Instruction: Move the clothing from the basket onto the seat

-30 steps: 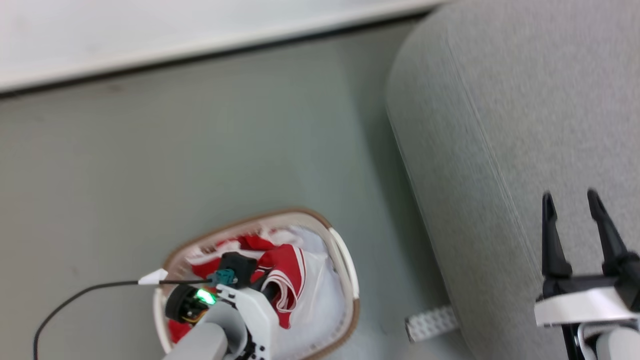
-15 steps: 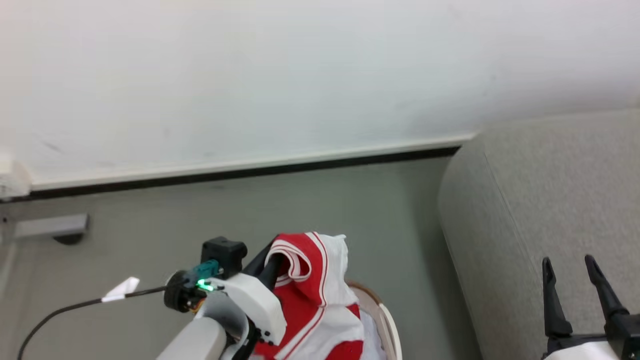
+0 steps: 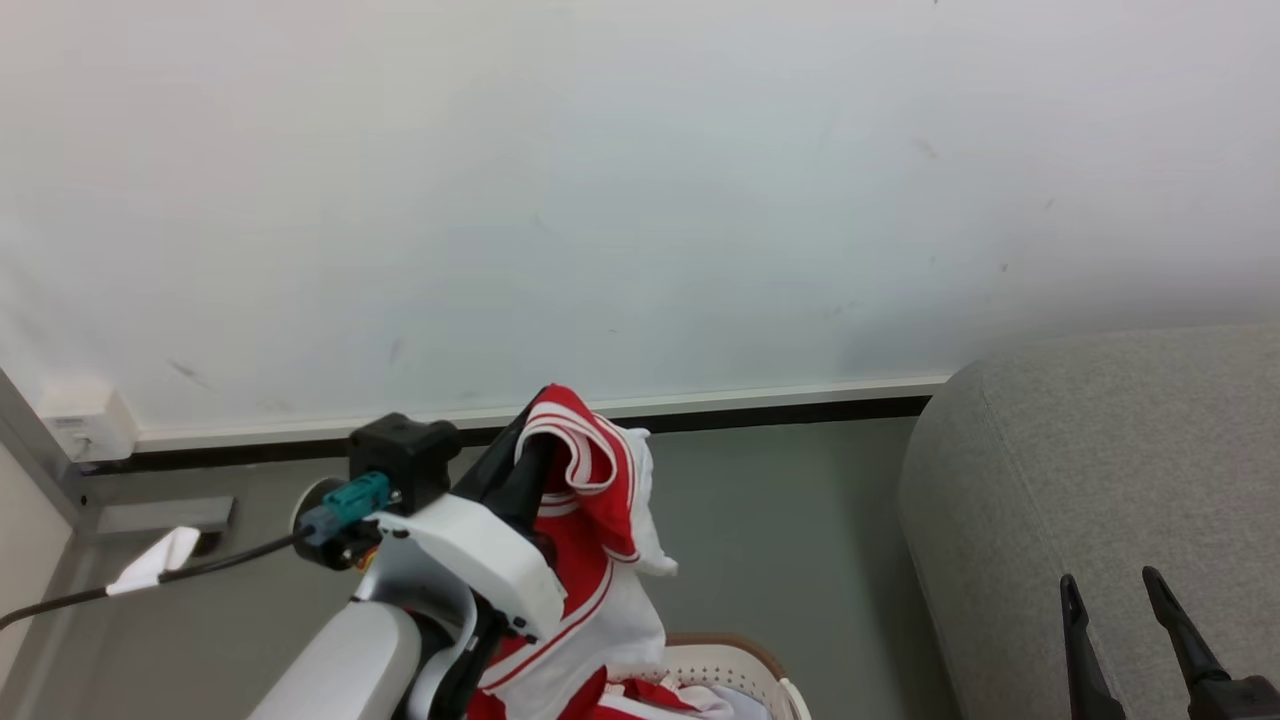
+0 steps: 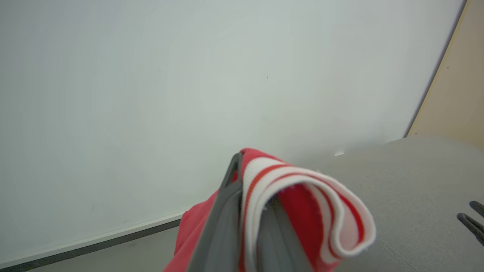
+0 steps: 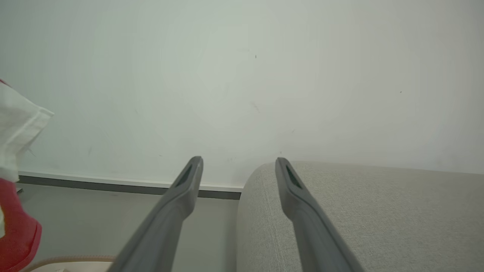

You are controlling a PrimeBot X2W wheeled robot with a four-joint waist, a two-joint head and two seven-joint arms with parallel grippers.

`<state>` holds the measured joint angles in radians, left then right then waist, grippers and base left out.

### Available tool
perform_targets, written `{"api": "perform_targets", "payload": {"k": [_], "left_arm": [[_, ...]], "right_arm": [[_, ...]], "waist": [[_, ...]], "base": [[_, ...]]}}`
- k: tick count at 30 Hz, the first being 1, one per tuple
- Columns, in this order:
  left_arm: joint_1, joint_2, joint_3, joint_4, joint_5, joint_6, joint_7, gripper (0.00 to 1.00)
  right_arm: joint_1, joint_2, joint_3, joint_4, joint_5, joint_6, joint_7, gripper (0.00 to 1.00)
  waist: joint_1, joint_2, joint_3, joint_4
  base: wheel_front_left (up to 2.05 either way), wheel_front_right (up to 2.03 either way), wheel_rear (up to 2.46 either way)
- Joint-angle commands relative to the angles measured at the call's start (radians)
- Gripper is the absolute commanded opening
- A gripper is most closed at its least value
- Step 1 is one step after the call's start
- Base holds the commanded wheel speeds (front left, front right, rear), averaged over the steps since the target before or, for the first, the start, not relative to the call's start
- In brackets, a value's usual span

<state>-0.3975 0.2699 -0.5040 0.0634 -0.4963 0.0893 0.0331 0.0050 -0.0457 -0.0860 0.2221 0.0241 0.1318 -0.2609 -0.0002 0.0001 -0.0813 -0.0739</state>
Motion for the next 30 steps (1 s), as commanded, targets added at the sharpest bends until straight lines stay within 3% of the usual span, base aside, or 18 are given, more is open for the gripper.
{"api": "perform_targets", "payload": {"k": [1, 13, 25, 30], "left_arm": [[-0.008, 0.007, 0.001, -0.011, 0.006, 0.003, 0.002, 0.0], [-0.012, -0.002, -0.011, -0.105, 0.019, 0.04, 0.037, 0.0], [-0.041, -0.02, -0.026, -0.101, 0.022, 0.047, 0.025, 0.0], [-0.049, -0.024, -0.033, -0.086, 0.023, 0.044, 0.023, 0.0]], "right_arm": [[0.014, -0.004, 0.002, -0.005, -0.01, -0.002, -0.002, 1.0], [0.028, -0.004, 0.063, -0.069, -0.027, -0.002, -0.002, 1.0], [-0.029, -0.167, 0.368, -0.162, 0.036, -0.002, 0.003, 1.0], [-0.102, -0.192, 0.496, -0.166, 0.063, -0.002, 0.021, 1.0]], "waist": [[0.0002, -0.0001, -0.004, -0.002], [0.0002, -0.0001, -0.003, -0.032], [0.0002, -0.0001, 0.012, -0.08], [0.0002, -0.0001, 0.013, -0.089]], "base": [[0.0, 0.0, 0.0], [0.0, 0.0, 0.0], [0.0, 0.0, 0.0], [0.0, 0.0, 0.0]]}}
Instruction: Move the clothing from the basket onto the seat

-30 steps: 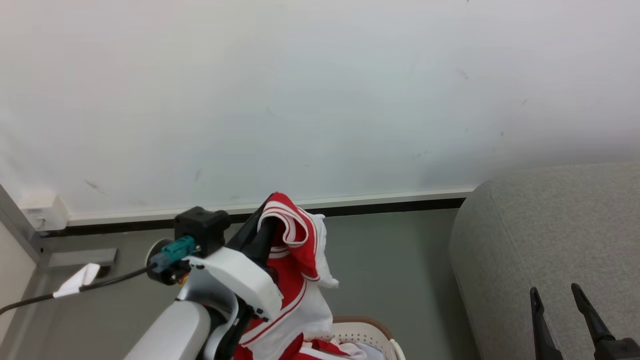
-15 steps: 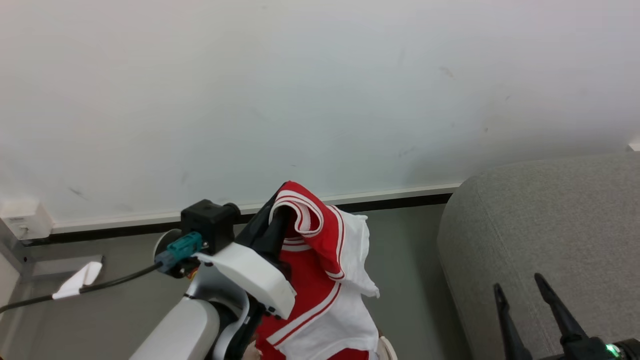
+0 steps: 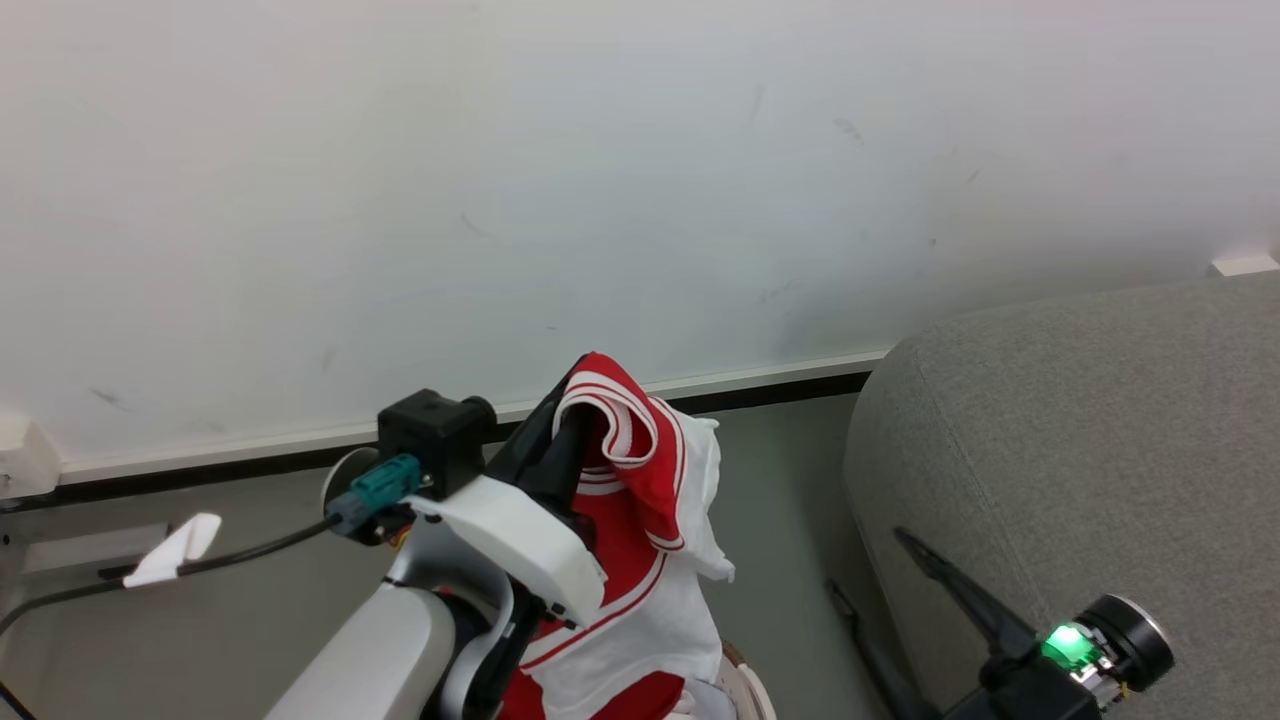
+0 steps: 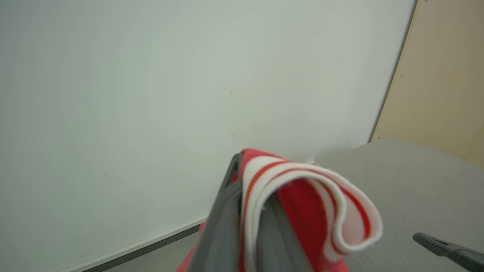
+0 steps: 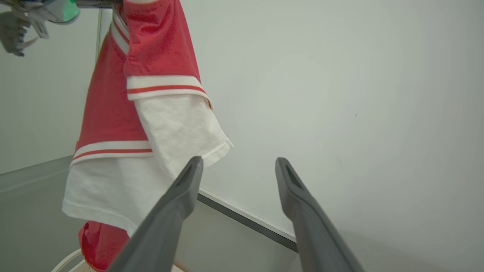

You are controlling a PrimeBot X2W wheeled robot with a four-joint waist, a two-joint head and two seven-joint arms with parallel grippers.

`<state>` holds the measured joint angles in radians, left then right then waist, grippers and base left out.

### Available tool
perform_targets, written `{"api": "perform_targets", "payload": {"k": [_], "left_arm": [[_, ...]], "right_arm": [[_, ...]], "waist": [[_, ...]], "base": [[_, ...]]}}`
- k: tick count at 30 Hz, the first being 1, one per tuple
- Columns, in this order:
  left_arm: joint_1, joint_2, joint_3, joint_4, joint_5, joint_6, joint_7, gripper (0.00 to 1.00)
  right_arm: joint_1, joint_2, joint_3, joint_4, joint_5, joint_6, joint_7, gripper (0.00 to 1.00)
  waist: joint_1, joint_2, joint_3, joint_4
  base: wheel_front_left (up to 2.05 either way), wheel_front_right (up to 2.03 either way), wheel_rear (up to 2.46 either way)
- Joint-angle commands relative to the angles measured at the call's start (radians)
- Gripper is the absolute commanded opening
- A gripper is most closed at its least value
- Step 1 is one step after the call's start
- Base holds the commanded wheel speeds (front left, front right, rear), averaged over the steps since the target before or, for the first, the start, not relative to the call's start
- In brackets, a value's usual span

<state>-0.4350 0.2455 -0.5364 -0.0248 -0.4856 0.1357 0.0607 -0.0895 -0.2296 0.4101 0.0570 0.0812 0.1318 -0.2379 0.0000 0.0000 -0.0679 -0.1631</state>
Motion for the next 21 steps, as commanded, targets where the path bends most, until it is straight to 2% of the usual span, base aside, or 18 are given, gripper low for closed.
{"api": "perform_targets", "payload": {"k": [1, 7, 11, 17, 21], "left_arm": [[-0.013, -0.001, -0.002, 0.004, 0.012, -0.003, -0.007, 0.0], [-0.024, -0.013, -0.022, 0.017, 0.015, -0.011, -0.004, 0.0], [-0.027, -0.024, -0.042, 0.022, 0.017, -0.017, -0.001, 0.0], [-0.033, -0.038, -0.074, 0.017, 0.017, -0.028, 0.013, 0.0], [-0.034, -0.05, -0.094, 0.016, 0.01, -0.037, 0.018, 0.0]], "right_arm": [[-0.026, -0.008, 0.027, 0.006, 0.008, -0.002, 0.003, 1.0], [-0.149, 0.022, 0.19, 0.082, 0.03, -0.002, -0.003, 1.0], [-0.23, 0.056, 0.264, 0.15, 0.042, -0.002, -0.011, 1.0], [-0.353, 0.122, 0.257, 0.288, 0.02, -0.002, -0.023, 1.0], [-0.439, 0.156, 0.291, 0.415, 0.036, -0.002, -0.025, 1.0]], "waist": [[0.0, 0.0, 0.001, -0.001], [0.0, 0.0, 0.004, 0.003], [0.0, 0.0, 0.002, 0.009], [0.0, 0.0, 0.004, 0.017], [0.0, 0.0, 0.006, 0.024]], "base": [[0.0, 0.0, 0.0], [0.0, 0.0, 0.0], [0.0, 0.0, 0.0], [0.0, 0.0, 0.0], [0.0, 0.0, 0.0]]}}
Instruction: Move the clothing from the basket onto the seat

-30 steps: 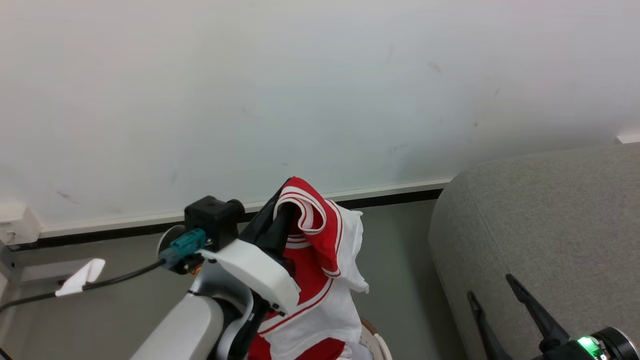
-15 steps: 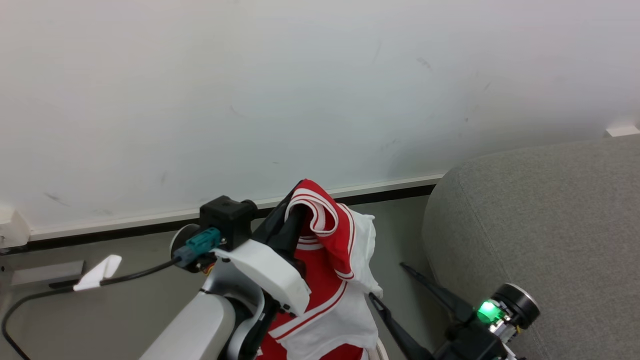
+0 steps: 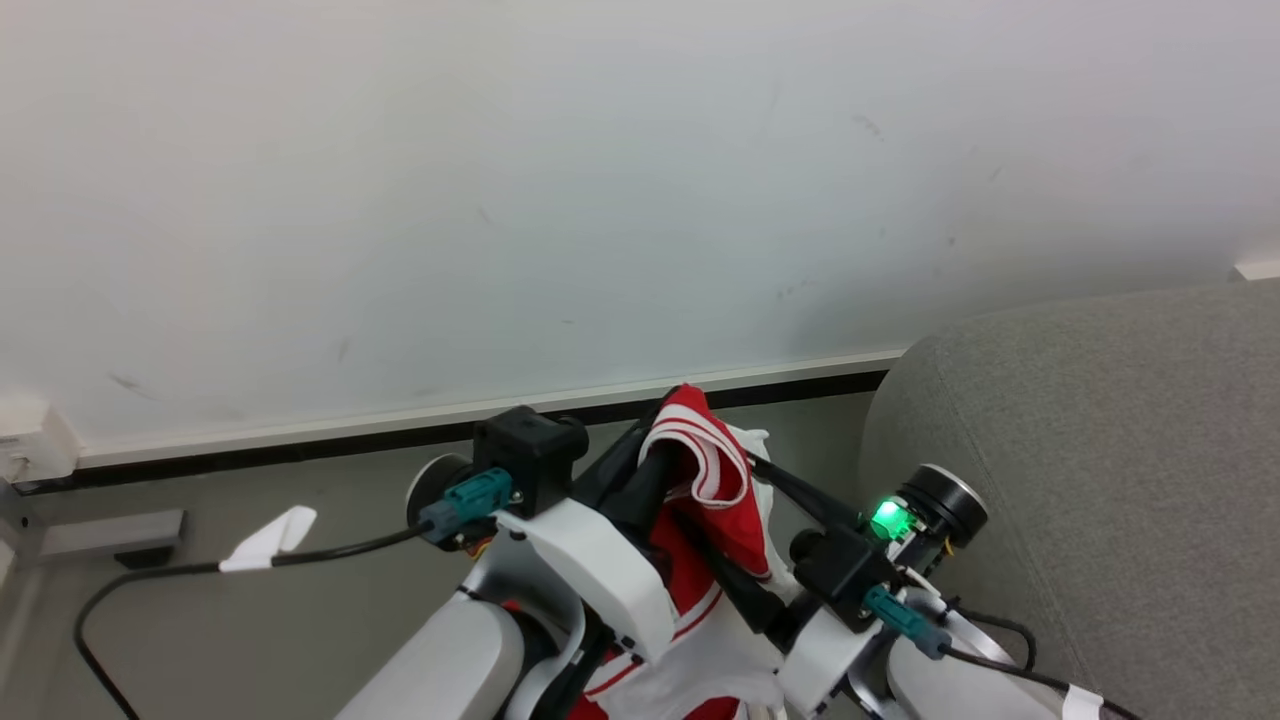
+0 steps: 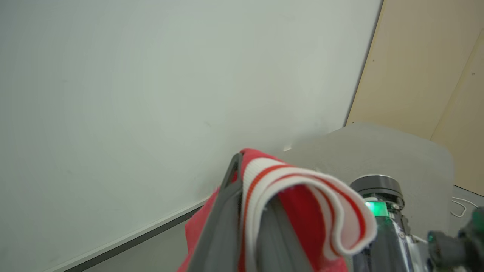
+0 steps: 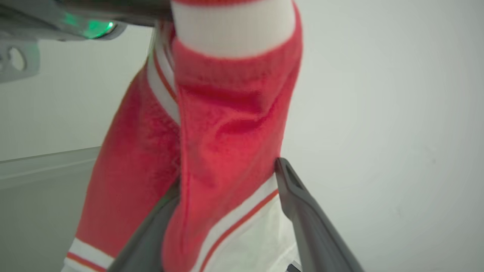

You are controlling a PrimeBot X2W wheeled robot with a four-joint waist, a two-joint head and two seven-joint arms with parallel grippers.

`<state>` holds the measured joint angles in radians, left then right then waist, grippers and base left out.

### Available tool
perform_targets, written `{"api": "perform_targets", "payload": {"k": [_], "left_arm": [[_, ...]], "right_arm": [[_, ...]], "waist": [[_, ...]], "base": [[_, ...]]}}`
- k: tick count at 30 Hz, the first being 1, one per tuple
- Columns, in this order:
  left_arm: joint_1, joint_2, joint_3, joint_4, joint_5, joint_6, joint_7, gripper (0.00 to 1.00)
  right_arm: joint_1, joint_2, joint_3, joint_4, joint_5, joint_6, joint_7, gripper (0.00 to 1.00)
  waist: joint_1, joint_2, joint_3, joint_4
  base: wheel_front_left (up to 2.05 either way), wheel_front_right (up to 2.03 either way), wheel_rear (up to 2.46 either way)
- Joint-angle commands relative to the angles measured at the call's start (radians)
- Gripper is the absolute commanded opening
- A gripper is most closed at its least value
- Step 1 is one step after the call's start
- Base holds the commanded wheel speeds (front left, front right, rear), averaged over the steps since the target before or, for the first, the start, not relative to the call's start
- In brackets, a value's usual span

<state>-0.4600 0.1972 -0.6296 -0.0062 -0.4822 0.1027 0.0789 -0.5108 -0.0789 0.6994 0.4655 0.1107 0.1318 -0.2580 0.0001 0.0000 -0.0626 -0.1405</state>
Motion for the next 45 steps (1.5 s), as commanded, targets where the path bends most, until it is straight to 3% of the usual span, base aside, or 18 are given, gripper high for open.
{"api": "perform_targets", "payload": {"k": [1, 3, 4, 5, 6, 15, 16, 17, 18, 19, 21, 45], "left_arm": [[-0.01, -0.005, -0.004, -0.001, 0.004, -0.006, 0.002, 0.0], [-0.011, -0.008, -0.011, 0.001, -0.001, -0.009, 0.003, 0.0], [-0.012, -0.011, -0.013, 0.003, -0.004, -0.011, 0.003, 0.0], [-0.013, -0.013, -0.015, 0.006, -0.005, -0.013, 0.002, 0.0], [-0.014, -0.014, -0.016, 0.01, -0.008, -0.014, 0.0, 0.0], [-0.011, -0.005, -0.011, 0.037, -0.007, -0.006, -0.019, 0.01], [-0.01, -0.004, -0.01, 0.038, -0.006, -0.005, -0.02, 0.09], [-0.01, -0.003, -0.01, 0.039, -0.005, -0.003, -0.019, 0.24], [-0.01, -0.003, -0.01, 0.039, -0.005, -0.003, -0.019, 0.24], [-0.009, 0.0, -0.01, 0.042, -0.002, -0.001, -0.022, 0.44], [-0.004, 0.001, -0.011, 0.044, 0.001, 0.0, -0.025, 1.0], [0.089, 0.039, -0.056, 0.073, 0.017, 0.009, -0.075, 1.0]], "right_arm": [[-0.039, 0.01, 0.01, 0.034, 0.02, -0.002, -0.006, 1.0], [-0.073, 0.018, 0.034, 0.081, 0.057, -0.002, -0.006, 1.0], [-0.089, 0.021, 0.039, 0.095, 0.074, -0.002, -0.006, 0.95], [-0.104, 0.024, 0.046, 0.106, 0.095, -0.002, -0.006, 0.35], [-0.112, 0.027, 0.054, 0.11, 0.126, -0.002, -0.007, 0.0], [-0.142, 0.026, 0.055, 0.085, 0.223, -0.002, -0.007, 0.0], [-0.14, 0.025, 0.049, 0.083, 0.224, -0.002, -0.007, 0.0], [-0.139, 0.024, 0.041, 0.08, 0.223, -0.002, -0.007, 0.0], [-0.139, 0.024, 0.041, 0.08, 0.223, -0.002, -0.007, 0.0], [-0.137, 0.023, 0.033, 0.077, 0.22, -0.002, -0.007, 0.0], [-0.133, 0.022, 0.023, 0.074, 0.215, -0.002, -0.007, 0.0], [-0.122, -0.034, -0.09, 0.063, 0.196, -0.002, -0.007, 0.0]], "waist": [[-0.0001, 0.0, 0.002, 0.004], [-0.0001, 0.0, 0.004, 0.009], [-0.0001, 0.0, 0.005, 0.011], [-0.0001, 0.0, 0.006, 0.014], [-0.0001, 0.0, 0.007, 0.018], [-0.0001, 0.0, 0.011, 0.017], [-0.0001, 0.0, 0.012, 0.015], [-0.0001, 0.0, 0.012, 0.013], [-0.0001, 0.0, 0.012, 0.013], [-0.0001, 0.0, 0.012, 0.011], [-0.0001, 0.0, 0.011, 0.008], [-0.0001, 0.0, 0.004, 0.018]], "base": [[0.0, 0.0, 0.0], [0.0, 0.0, 0.0], [0.0, 0.0, 0.0], [0.0, 0.0, 0.0], [0.0, 0.0, 0.0], [0.0, 0.0, 0.0], [0.0, 0.0, 0.0], [0.0, 0.0, 0.0], [0.0, 0.0, 0.0], [0.0, 0.0, 0.0], [0.0, 0.0, 0.0], [0.0, 0.0, 0.0]]}}
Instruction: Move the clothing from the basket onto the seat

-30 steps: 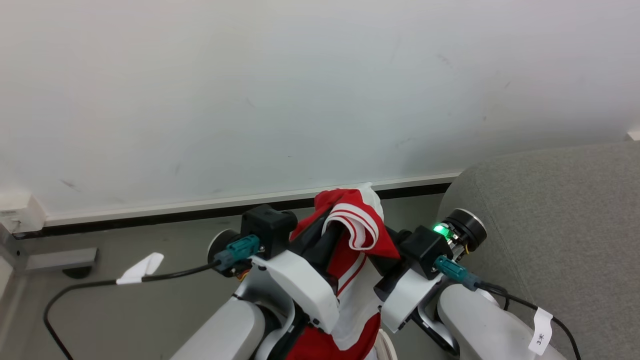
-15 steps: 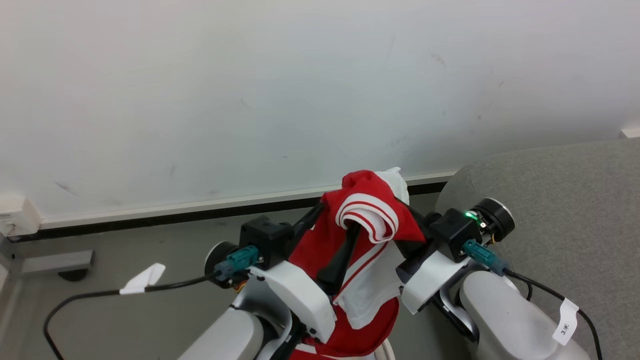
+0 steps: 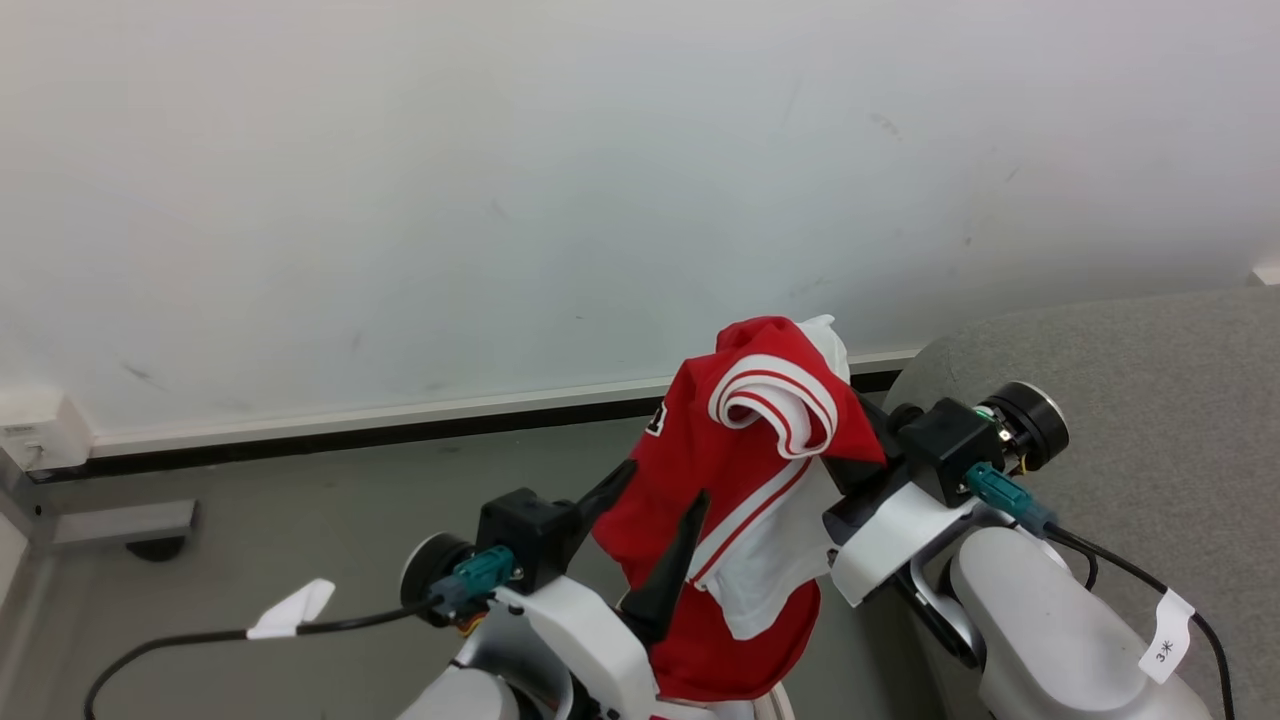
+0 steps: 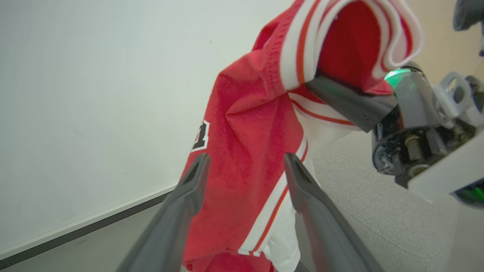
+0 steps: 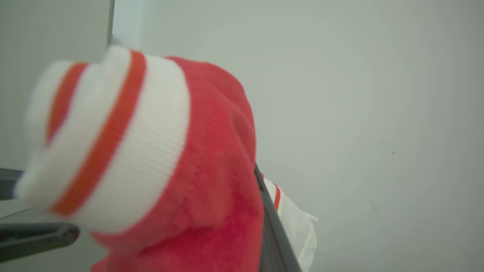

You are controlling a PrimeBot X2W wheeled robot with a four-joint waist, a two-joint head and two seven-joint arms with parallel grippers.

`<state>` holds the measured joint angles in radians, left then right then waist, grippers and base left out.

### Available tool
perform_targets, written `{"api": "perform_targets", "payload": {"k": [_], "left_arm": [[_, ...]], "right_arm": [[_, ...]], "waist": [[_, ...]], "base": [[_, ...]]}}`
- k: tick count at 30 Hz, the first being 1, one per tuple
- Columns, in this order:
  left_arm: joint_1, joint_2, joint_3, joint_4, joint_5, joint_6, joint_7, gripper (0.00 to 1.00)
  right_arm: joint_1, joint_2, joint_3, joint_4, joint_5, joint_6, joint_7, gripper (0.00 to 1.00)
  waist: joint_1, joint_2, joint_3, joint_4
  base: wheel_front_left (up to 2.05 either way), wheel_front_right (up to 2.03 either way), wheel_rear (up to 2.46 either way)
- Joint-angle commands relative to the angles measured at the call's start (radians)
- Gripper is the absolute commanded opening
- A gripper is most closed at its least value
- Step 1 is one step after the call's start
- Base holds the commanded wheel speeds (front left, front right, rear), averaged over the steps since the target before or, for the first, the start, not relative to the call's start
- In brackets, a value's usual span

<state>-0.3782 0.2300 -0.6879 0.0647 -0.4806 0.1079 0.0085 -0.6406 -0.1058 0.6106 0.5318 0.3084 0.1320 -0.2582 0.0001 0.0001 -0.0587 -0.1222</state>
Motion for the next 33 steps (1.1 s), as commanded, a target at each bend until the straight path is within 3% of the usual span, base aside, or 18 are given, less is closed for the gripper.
{"api": "perform_targets", "payload": {"k": [1, 13, 30, 33], "left_arm": [[0.012, 0.007, 0.001, 0.004, 0.015, 0.004, -0.006, 1.0], [0.023, 0.018, 0.004, 0.008, -0.002, 0.014, -0.012, 1.0], [0.011, 0.006, -0.009, -0.006, -0.008, 0.021, -0.021, 1.0], [-0.01, -0.009, -0.029, -0.009, -0.002, 0.006, -0.012, 1.0]], "right_arm": [[0.008, -0.008, -0.004, -0.004, -0.002, -0.002, -0.007, 0.0], [0.009, -0.021, -0.018, -0.016, -0.005, -0.002, -0.007, 0.0], [0.0, -0.099, -0.056, -0.076, 0.003, -0.002, -0.006, 0.0], [0.014, -0.13, -0.09, -0.097, 0.001, -0.002, -0.006, 0.0]], "waist": [[-0.0001, -0.0001, 0.0, 0.0], [-0.0001, -0.0001, 0.004, -0.053], [-0.0001, -0.0001, 0.029, -0.355], [-0.0001, -0.0001, 0.051, -0.378]], "base": [[0.0, 0.0, 0.0], [0.0, 0.0, 0.0], [0.0, 0.0, 0.0], [0.0, 0.0, 0.0]]}}
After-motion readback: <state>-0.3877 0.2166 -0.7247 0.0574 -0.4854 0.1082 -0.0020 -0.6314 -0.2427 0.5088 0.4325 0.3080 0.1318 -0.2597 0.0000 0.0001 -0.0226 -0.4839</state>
